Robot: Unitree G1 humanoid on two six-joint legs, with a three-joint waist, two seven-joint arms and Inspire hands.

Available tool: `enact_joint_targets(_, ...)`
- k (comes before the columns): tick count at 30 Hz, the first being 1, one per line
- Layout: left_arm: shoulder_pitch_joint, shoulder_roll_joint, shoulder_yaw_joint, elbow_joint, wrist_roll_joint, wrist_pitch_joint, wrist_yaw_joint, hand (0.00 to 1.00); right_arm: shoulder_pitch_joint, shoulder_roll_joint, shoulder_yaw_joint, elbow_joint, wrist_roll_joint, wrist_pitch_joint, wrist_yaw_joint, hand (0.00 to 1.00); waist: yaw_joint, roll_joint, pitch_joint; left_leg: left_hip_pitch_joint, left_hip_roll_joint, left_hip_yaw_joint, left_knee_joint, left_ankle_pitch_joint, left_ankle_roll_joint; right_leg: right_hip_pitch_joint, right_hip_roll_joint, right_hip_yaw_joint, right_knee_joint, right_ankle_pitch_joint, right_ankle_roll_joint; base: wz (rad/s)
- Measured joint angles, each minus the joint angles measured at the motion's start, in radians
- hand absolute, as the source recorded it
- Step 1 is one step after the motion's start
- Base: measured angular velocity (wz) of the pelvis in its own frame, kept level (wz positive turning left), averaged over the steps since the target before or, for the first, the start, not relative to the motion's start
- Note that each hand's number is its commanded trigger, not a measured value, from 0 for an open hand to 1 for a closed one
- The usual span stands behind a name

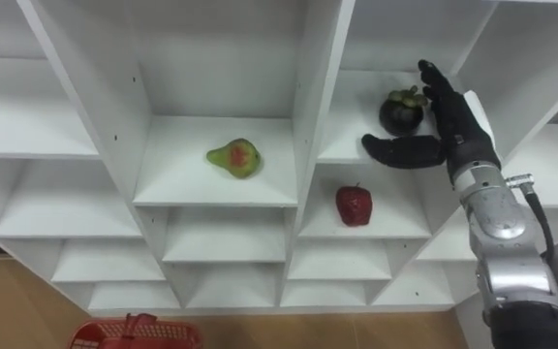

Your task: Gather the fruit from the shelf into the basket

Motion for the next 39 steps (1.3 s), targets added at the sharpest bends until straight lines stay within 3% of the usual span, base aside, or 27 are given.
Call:
enact_joint_targets(8,-0.007,0.001,0.000,0.013,-0.003,0.002,0.000,1.00,-0.002,-0.008,0.000,0.000,0.001,0.002,0.015,0.00,0.001,-0.002,0.0080,0.000,0.000,0.000,0.000,0.001,0.000,0.000,0.000,0.000,0.000,0.001,0.000,0.00)
enact_joint_targets(15,-0.017,0.002,-0.001,0.013,-0.002,0.013,0.001,1.00,-0.002,-0.011,0.000,0.000,0.005,0.001,0.033,0.00,0.001,-0.003,0.0081,-0.001,0.000,0.000,0.000,0.000,0.000,-0.001,0.000,-0.001,-0.001,0.001,0.000,0.00)
enact_joint_targets(18,-0.018,0.003,-0.001,0.013,-0.002,0.017,0.001,1.00,-0.002,-0.011,0.000,0.000,0.000,0.001,0.035,0.20,0.001,-0.002,0.0076,-0.001,0.000,0.000,0.001,0.000,0.000,0.000,0.000,-0.001,-0.001,0.001,0.000,0.00)
enact_joint_targets(19,-0.018,0.003,-0.001,0.013,-0.001,0.018,0.001,1.00,-0.002,-0.011,0.000,0.000,-0.003,0.001,0.037,0.44,0.001,-0.001,0.0068,-0.001,0.000,-0.001,0.001,0.000,0.000,0.000,0.000,-0.001,-0.001,0.001,0.000,0.00)
enact_joint_targets(21,-0.017,0.004,-0.001,0.013,-0.001,0.020,0.001,1.00,-0.002,-0.013,0.000,0.000,-0.005,-0.001,0.034,0.77,0.001,0.002,0.0048,-0.001,0.000,-0.002,0.001,0.000,0.000,0.001,0.000,-0.002,0.000,0.001,0.000,0.00)
enact_joint_targets(23,-0.015,0.004,-0.002,0.013,-0.001,0.021,0.001,1.00,-0.002,-0.020,-0.007,0.000,-0.005,-0.003,0.033,1.00,0.001,0.006,0.0012,0.000,0.000,-0.002,0.001,0.000,0.000,0.001,0.000,-0.002,0.000,0.001,0.000,0.00)
enact_joint_targets(25,-0.015,0.004,-0.002,0.016,-0.001,0.021,0.001,1.00,-0.002,-0.033,-0.018,0.000,-0.005,-0.004,0.033,1.00,0.001,0.010,-0.0009,0.002,0.000,-0.002,0.001,0.000,0.000,0.003,0.000,-0.002,0.000,0.001,0.000,0.00)
enact_joint_targets(28,-0.015,0.005,-0.002,0.021,-0.001,0.021,0.001,1.00,-0.002,-0.043,-0.020,0.000,-0.005,-0.003,0.033,1.00,0.001,0.013,0.0028,0.013,0.001,-0.001,0.000,0.000,0.000,0.014,0.000,-0.002,-0.002,0.001,0.000,0.00)
enact_joint_targets(39,-0.016,0.008,-0.002,0.021,-0.001,0.021,0.007,1.00,-0.002,-0.047,-0.012,0.005,-0.012,-0.001,0.045,1.00,0.007,0.010,0.0049,0.014,0.001,-0.003,0.000,0.000,0.000,0.015,0.001,-0.001,-0.002,0.001,0.000,0.00)
